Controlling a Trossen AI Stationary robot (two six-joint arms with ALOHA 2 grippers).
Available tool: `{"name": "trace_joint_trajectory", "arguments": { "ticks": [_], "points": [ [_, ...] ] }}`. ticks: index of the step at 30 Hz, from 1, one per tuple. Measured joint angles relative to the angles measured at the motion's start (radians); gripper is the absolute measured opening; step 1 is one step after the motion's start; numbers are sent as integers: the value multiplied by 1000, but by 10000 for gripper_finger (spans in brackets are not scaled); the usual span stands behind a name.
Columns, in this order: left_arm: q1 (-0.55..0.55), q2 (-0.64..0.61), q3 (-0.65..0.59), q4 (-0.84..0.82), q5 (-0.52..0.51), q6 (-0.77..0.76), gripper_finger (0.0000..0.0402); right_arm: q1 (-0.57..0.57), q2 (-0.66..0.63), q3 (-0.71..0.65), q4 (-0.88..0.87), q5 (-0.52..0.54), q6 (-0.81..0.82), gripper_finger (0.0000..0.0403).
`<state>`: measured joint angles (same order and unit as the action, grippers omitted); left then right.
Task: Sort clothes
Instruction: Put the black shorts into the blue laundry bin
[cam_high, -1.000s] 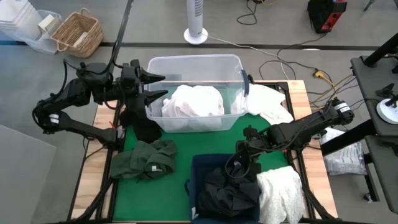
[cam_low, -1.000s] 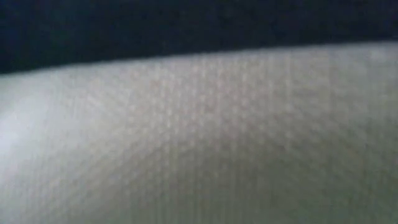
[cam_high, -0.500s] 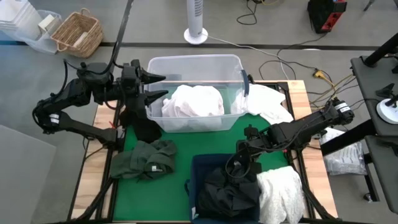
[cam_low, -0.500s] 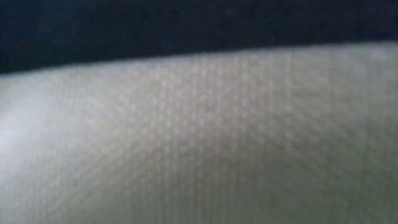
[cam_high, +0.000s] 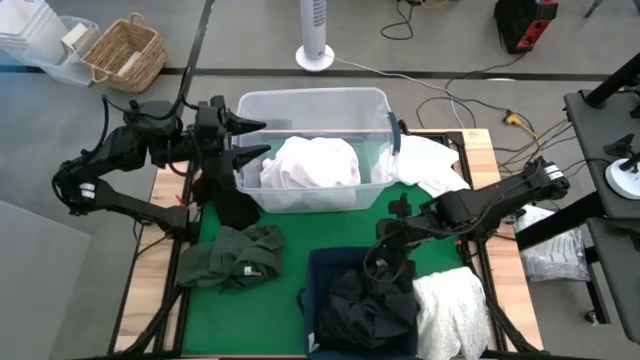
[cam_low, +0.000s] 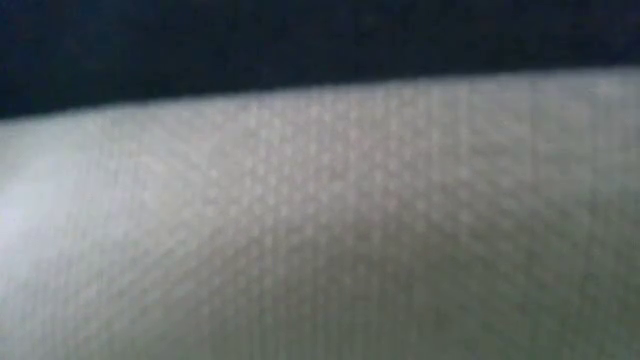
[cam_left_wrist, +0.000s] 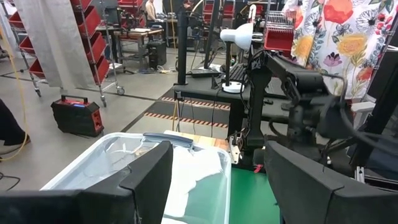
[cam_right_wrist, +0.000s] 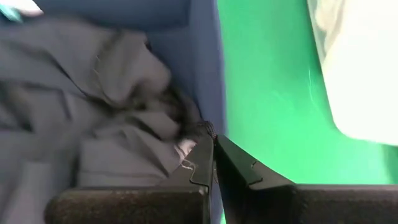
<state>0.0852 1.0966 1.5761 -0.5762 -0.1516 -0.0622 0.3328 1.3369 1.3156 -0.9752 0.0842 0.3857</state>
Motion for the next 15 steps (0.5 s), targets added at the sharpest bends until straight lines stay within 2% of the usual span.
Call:
{"name": "trace_joint_trajectory", "arguments": {
  "ticks": [15],
  "points": [
    [0,0,0,0,0,-4,232,14,2,66,298,-65,47,9]
  ]
}}
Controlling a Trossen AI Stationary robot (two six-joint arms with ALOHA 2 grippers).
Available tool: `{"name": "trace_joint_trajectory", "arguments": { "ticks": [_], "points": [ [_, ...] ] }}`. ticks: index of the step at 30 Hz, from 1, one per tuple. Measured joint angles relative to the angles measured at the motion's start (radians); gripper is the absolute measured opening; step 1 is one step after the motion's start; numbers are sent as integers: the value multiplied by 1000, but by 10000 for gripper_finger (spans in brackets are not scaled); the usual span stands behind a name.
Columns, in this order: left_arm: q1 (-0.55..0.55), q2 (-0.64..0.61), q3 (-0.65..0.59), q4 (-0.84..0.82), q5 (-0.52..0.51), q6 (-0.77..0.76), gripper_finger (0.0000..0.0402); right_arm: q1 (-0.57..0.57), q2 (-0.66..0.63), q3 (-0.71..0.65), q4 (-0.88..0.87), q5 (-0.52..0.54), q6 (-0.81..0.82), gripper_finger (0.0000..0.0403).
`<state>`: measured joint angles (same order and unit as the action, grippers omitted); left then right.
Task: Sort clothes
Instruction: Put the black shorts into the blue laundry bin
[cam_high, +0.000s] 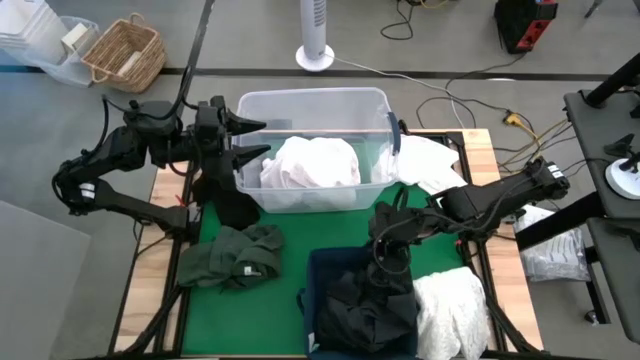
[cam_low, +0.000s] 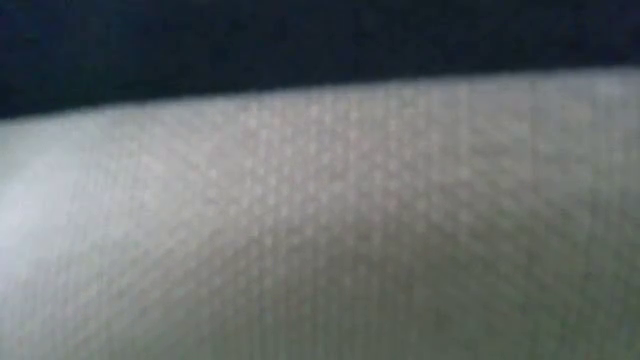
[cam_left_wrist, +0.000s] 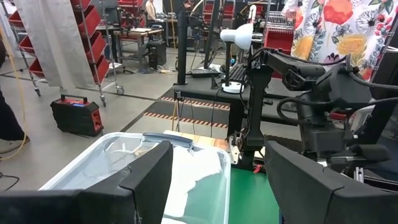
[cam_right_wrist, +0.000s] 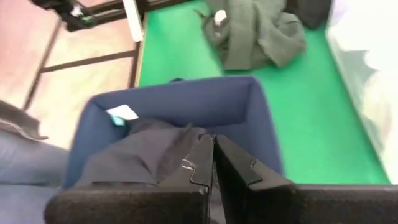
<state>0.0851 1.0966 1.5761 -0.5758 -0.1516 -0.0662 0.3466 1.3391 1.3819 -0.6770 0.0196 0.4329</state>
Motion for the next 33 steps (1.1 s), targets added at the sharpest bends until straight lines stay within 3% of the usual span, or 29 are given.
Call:
{"name": "trace_joint_trajectory", "arguments": {
  "ticks": [9,16,33],
  "points": [
    [0,0,0,0,0,0,232,108,99,-20,-1,-28,19,9],
    [0,0,0,0,0,0,232,163,225,-34,-116,32,-22,9],
    [0,0,0,0,0,-36,232,166,500,-39,-112,37,-174,9]
  ]
}}
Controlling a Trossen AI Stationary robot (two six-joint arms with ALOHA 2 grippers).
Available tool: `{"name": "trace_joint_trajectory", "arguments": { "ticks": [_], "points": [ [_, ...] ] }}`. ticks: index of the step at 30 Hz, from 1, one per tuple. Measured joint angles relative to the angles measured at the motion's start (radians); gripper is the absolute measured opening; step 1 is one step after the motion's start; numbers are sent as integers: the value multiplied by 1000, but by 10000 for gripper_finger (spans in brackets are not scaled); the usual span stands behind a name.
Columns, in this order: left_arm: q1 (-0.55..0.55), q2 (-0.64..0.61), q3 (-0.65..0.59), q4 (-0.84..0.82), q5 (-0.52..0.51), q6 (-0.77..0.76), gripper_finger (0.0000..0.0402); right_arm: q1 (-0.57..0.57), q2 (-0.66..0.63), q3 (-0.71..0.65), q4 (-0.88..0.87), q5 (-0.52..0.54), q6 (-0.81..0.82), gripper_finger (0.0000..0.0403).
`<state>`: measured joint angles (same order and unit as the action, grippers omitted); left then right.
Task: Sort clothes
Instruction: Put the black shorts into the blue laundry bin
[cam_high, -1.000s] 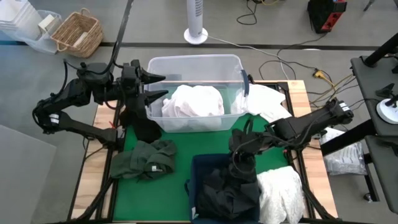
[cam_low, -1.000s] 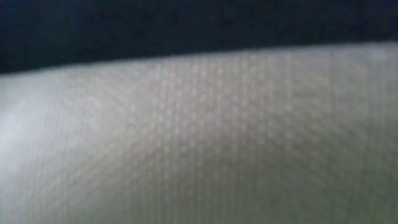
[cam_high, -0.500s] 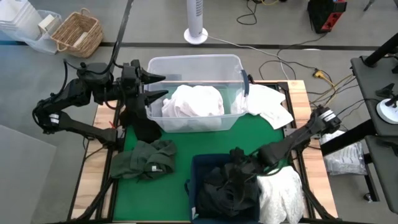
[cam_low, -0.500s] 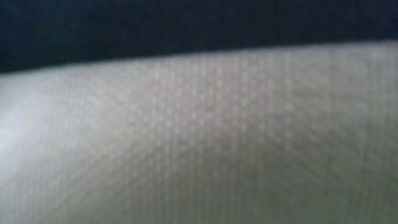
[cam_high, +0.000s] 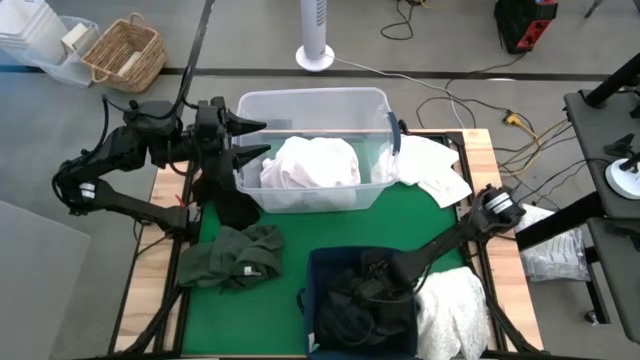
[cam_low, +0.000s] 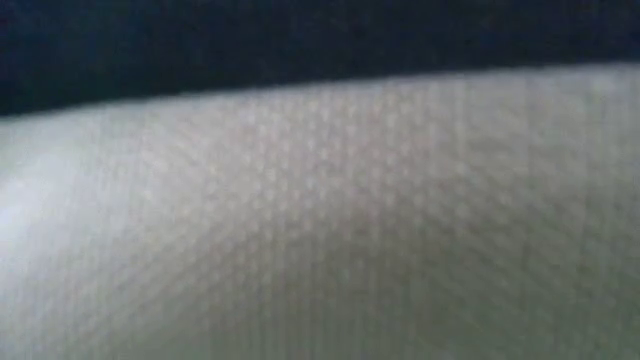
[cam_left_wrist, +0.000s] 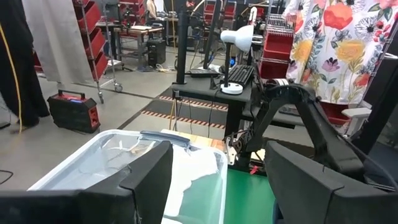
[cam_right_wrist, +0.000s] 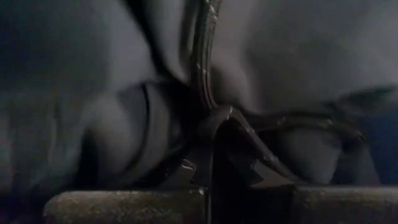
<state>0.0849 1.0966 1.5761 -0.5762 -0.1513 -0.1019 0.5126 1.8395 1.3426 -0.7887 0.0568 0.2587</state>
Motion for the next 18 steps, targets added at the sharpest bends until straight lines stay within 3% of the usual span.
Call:
{"name": "trace_joint_trajectory", "arguments": {
  "ticks": [12,18],
  "points": [
    [0,0,0,0,0,-17,232,-2,-29,-1,19,22,27,16],
    [0,0,0,0,0,-16,232,0,-120,5,17,22,66,59]
  ]
}}
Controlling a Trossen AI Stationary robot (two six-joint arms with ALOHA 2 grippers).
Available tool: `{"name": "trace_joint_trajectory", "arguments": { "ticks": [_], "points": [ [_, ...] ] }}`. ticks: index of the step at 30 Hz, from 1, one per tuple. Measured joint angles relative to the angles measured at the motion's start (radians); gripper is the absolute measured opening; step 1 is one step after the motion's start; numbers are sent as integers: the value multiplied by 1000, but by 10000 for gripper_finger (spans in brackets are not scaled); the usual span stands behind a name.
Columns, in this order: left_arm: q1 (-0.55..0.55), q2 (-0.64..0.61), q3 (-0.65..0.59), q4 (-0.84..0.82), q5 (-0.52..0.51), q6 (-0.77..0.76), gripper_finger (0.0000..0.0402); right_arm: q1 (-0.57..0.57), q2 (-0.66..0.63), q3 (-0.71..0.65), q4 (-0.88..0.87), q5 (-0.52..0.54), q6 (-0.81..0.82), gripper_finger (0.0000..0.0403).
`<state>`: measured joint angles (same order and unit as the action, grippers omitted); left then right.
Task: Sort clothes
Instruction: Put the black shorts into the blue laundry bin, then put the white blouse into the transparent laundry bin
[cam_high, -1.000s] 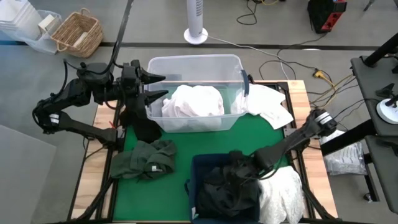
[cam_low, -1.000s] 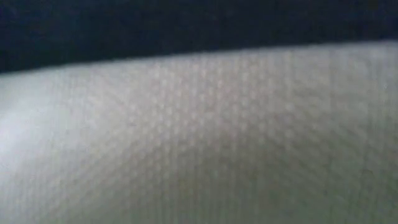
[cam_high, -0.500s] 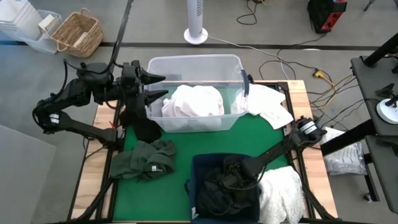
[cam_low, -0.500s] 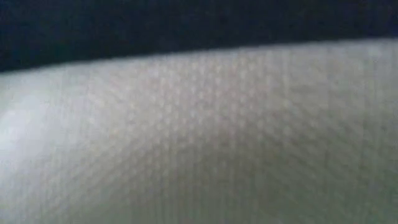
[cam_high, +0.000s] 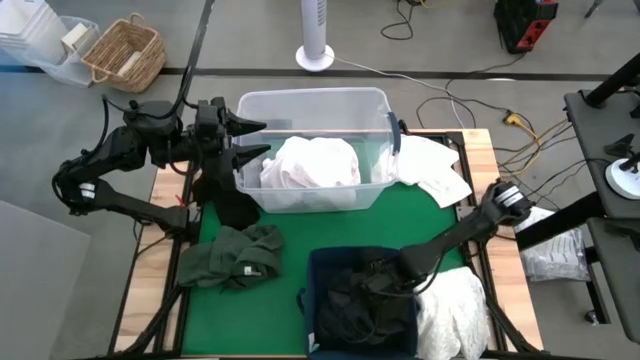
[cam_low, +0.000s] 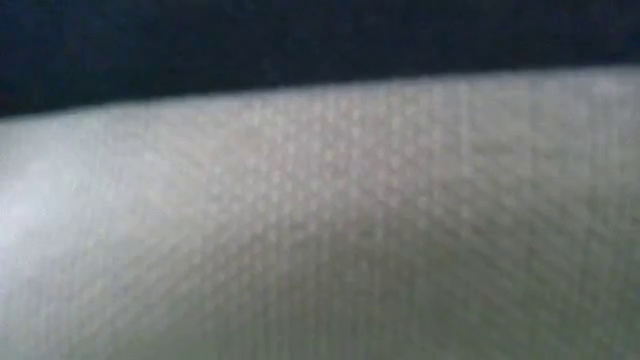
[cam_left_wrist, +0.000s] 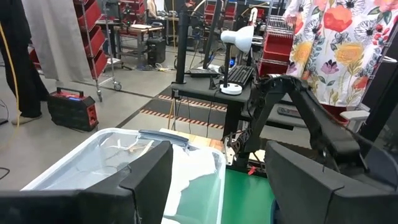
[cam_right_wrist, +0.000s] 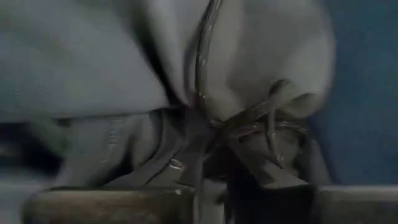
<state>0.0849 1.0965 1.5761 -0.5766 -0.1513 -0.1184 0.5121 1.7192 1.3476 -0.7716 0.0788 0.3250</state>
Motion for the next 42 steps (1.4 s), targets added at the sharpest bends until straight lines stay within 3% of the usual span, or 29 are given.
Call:
{"name": "trace_joint_trajectory", "arguments": {
  "ticks": [8,13,23,32,37,42],
  "points": [
    [0,0,0,-1,0,1,232,0,-109,0,-69,0,103,161],
    [0,0,0,-23,0,3,232,0,-203,0,-96,0,172,200],
    [0,2,0,-84,4,-32,232,0,-380,0,-221,42,314,199],
    [0,1,0,-114,44,-38,232,0,-448,0,-370,99,329,196],
    [0,1,0,-188,117,-74,232,11,-472,0,-451,73,329,197],
    [-1,1,0,-227,120,-83,232,45,-520,0,-562,42,369,203]
  ]
}}
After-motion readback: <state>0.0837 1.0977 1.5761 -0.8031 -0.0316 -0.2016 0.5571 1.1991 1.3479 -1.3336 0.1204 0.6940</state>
